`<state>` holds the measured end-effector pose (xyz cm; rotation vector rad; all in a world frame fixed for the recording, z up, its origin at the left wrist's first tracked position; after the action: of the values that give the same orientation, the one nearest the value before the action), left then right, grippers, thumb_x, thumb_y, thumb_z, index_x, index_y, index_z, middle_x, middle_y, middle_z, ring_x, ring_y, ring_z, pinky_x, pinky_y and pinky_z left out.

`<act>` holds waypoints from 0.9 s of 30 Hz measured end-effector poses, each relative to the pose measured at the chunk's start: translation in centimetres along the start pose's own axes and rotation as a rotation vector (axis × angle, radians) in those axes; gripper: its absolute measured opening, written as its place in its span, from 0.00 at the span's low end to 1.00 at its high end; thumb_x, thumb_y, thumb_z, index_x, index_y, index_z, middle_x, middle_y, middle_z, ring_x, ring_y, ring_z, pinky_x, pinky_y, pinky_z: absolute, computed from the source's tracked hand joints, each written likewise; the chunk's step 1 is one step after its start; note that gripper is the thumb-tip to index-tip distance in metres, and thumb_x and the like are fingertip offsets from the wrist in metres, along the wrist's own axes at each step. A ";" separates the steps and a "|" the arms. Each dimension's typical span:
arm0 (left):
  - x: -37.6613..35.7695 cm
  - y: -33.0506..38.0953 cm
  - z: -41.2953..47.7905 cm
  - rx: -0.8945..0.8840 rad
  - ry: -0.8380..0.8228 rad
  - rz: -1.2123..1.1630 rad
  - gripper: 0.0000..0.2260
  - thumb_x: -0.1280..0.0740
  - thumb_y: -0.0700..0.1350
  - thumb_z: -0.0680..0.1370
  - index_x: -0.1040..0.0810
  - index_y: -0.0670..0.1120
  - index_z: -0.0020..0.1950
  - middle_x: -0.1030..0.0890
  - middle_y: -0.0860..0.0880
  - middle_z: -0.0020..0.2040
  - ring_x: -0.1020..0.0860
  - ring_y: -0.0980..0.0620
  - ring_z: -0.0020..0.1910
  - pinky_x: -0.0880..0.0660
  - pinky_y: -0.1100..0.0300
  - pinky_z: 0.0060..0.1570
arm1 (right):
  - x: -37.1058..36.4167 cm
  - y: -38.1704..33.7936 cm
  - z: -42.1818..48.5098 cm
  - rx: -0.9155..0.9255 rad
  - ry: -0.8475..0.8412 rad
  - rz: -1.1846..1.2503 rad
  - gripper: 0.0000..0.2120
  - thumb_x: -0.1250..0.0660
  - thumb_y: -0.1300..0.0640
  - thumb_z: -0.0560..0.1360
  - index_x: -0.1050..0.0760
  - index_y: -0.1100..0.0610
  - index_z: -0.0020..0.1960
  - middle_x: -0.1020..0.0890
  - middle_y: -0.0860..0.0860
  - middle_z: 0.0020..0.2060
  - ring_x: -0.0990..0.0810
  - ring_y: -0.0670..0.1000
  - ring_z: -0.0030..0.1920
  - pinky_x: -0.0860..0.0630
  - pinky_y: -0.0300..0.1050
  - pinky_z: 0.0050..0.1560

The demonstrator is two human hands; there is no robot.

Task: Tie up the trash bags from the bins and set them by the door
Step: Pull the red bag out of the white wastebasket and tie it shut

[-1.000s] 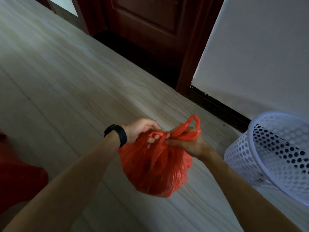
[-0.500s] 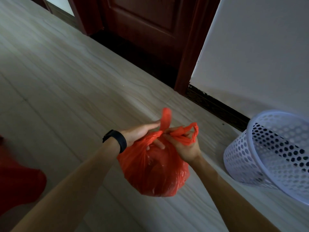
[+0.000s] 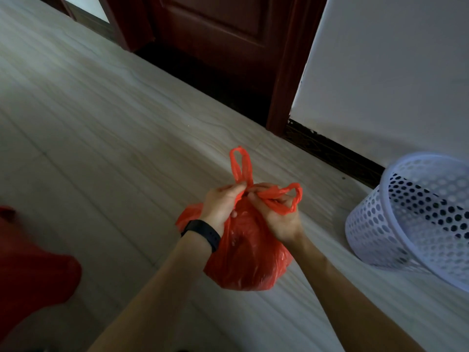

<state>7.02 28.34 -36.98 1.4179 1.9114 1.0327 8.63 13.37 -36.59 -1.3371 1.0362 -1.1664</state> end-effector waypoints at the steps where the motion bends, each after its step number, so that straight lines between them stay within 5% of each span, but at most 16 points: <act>1: -0.1 -0.1 -0.1 0.020 -0.005 -0.072 0.10 0.28 0.50 0.75 0.15 0.44 0.47 0.21 0.49 0.29 0.29 0.55 0.21 0.35 0.65 0.22 | -0.1 0.0 -0.1 -0.040 0.022 0.049 0.05 0.28 0.59 0.76 0.15 0.59 0.49 0.14 0.54 0.49 0.15 0.51 0.53 0.22 0.48 0.58; 4: 0.0 -0.8 -0.1 0.032 0.017 -0.190 0.14 0.29 0.50 0.76 0.16 0.42 0.54 0.18 0.47 0.33 0.24 0.51 0.29 0.26 0.61 0.31 | -0.7 -0.1 -0.9 -0.260 0.084 0.247 0.11 0.33 0.55 0.80 0.16 0.60 0.48 0.13 0.56 0.44 0.15 0.51 0.47 0.20 0.46 0.53; 6: 0.0 -0.8 -0.2 0.021 0.020 -0.263 0.16 0.30 0.50 0.76 0.17 0.39 0.55 0.15 0.40 0.44 0.18 0.42 0.42 0.19 0.50 0.48 | -0.9 0.0 -0.9 -0.370 0.080 0.337 0.16 0.36 0.51 0.81 0.17 0.60 0.45 0.14 0.57 0.44 0.15 0.55 0.46 0.19 0.49 0.55; 9: 0.2 -1.4 -0.6 0.041 0.009 -0.323 0.17 0.32 0.52 0.78 0.17 0.39 0.56 0.17 0.36 0.52 0.18 0.38 0.53 0.23 0.42 0.59 | -0.8 0.1 -0.7 -0.445 0.082 0.388 0.21 0.39 0.48 0.82 0.21 0.57 0.36 0.16 0.56 0.41 0.18 0.57 0.43 0.22 0.56 0.54; 12: 0.1 -1.4 -1.2 0.093 -0.034 -0.418 0.17 0.40 0.53 0.82 0.18 0.42 0.57 0.18 0.38 0.57 0.19 0.40 0.57 0.25 0.43 0.62 | -0.7 0.5 -0.8 -0.513 0.145 0.485 0.23 0.39 0.50 0.82 0.27 0.57 0.31 0.16 0.54 0.37 0.19 0.54 0.40 0.24 0.52 0.52; 15: 0.3 -1.5 -1.7 0.122 -0.024 -0.437 0.16 0.46 0.45 0.85 0.22 0.40 0.48 0.19 0.38 0.48 0.16 0.52 0.42 0.19 0.58 0.43 | -0.3 0.5 -1.2 -0.564 0.179 0.663 0.22 0.41 0.52 0.83 0.34 0.58 0.31 0.17 0.55 0.33 0.17 0.53 0.40 0.23 0.49 0.54; 18: 0.8 -1.3 -2.1 0.106 0.022 -0.437 0.18 0.52 0.31 0.83 0.34 0.46 0.37 0.28 0.45 0.32 0.24 0.63 0.22 0.29 0.72 0.24 | -0.3 -0.1 -2.3 -0.605 0.169 0.918 0.22 0.43 0.50 0.83 0.37 0.57 0.32 0.23 0.57 0.32 0.19 0.58 0.40 0.24 0.53 0.56; 21: 2.2 -1.5 -2.0 0.060 0.126 -0.097 0.18 0.54 0.29 0.79 0.34 0.45 0.36 0.30 0.45 0.31 0.26 0.50 0.27 0.26 0.66 0.24 | 0.6 -0.1 -3.8 -0.625 0.197 0.907 0.23 0.43 0.50 0.84 0.39 0.55 0.31 0.28 0.56 0.27 0.17 0.60 0.38 0.21 0.53 0.50; 24: 4.6 -2.2 -1.7 0.071 0.134 -0.154 0.18 0.52 0.27 0.80 0.34 0.45 0.39 0.35 0.47 0.33 0.26 0.56 0.26 0.27 0.67 0.25 | 2.9 0.1 -5.1 -0.619 0.217 0.734 0.24 0.41 0.52 0.83 0.39 0.54 0.29 0.32 0.54 0.25 0.18 0.61 0.36 0.21 0.49 0.43; 27: 6.8 -4.7 -2.0 0.180 0.096 -0.232 0.15 0.47 0.31 0.82 0.31 0.45 0.40 0.27 0.50 0.28 0.26 0.61 0.21 0.30 0.70 0.22 | 4.5 1.5 -6.8 -0.666 0.178 0.537 0.23 0.41 0.54 0.83 0.39 0.55 0.30 0.33 0.52 0.24 0.17 0.58 0.33 0.19 0.50 0.42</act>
<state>0.91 33.56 -39.62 1.2207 2.2253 0.8508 2.65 7.77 -37.67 -1.3223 1.8843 -0.5492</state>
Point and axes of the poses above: each hand's wrist, its own z-axis towards the middle knuckle, its own x-axis out of the back of the hand, y = z × x, the point moved 6 cm from there along z, towards the middle knuckle
